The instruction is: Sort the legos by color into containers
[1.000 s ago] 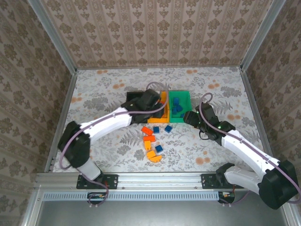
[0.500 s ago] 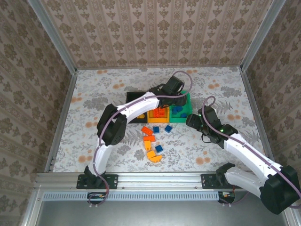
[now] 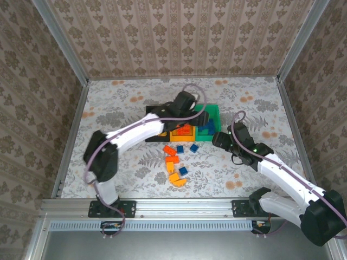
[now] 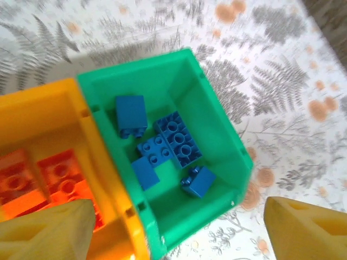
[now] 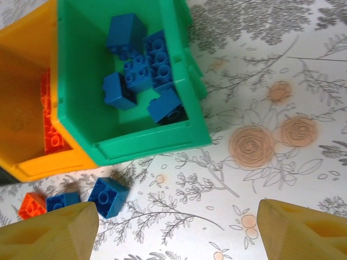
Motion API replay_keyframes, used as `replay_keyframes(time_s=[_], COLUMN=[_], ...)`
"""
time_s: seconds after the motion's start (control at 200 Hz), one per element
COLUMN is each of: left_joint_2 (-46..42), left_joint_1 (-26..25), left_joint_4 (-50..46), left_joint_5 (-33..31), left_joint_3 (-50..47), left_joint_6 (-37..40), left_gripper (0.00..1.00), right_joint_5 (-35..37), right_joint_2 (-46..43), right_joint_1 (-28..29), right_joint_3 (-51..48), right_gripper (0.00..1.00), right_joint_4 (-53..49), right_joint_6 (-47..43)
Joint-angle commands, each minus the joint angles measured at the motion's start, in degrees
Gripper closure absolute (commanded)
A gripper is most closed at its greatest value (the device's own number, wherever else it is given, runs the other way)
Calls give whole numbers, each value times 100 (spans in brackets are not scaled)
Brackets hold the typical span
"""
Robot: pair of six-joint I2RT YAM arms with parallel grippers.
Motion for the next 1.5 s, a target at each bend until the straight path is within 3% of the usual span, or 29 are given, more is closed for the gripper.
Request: replay_keyframes(time_s=[0.0,0.11,0.15,0.285,0.55,1.2,1.495], left_joint_2=[-1089,-2244,-2677,-4056,-6015,-6111,-6088], left_joint_1=[89,111,117,142,227,501,546], left_joint_4=[482,392,327,-227,-1342,-1432,-1361], left_joint_5=[-365,-720,-869,-1310,-1662,-1538,-1440], left_joint_3=[-999,-2205,-2626,-3775,-4968,-5141,-5150], left_joint_6=[-255,-423,-519,-827,-1422,-1485,-1499], left_gripper=[13,9,0,0,0,0,0], right_joint_5=[-239,-235,-259,-325,-141,60,369], right_joint_2=[230,701,900,1738,3054,3706,3706], right_joint_1=[404,1100,1360,2116,2645,3230,3133], right_joint_3=[103,293,362,771,1575,1645,1428], right_gripper=[21,21,21,21,23,37,63], right_joint_4=[162,287,373,531,322,-496,-570], right_joint_6=[-285,-472,-518,-635,-574,-713,-577])
